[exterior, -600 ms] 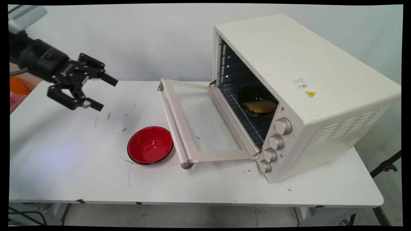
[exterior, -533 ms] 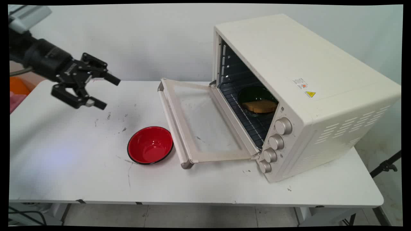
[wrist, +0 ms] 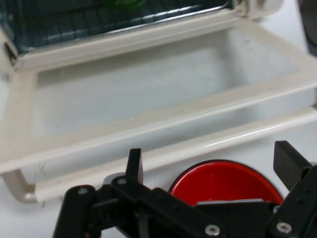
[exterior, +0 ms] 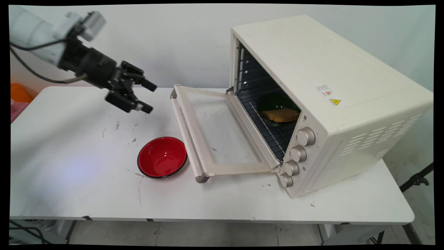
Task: Close the oven
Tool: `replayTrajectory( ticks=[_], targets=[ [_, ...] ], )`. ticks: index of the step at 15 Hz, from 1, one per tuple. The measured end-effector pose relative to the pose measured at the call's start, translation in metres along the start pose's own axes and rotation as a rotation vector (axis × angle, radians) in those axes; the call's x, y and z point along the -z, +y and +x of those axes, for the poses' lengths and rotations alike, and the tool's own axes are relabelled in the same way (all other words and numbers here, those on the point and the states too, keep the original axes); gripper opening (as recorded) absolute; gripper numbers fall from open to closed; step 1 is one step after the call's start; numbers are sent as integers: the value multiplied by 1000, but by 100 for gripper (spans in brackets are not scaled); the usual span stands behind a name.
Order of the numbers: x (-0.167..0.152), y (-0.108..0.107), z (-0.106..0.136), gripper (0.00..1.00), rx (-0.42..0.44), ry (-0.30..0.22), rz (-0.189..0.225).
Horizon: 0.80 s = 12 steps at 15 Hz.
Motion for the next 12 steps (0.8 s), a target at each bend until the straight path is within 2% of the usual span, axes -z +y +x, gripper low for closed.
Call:
replayTrajectory(
  ticks=[5,8,12],
  targets=[
    [-34,-8,-1,100,53,-75,56],
    [-55,-14,-6,100,88,-139,89],
    [-75,-21,-13,100,116,-196,113]
  ],
)
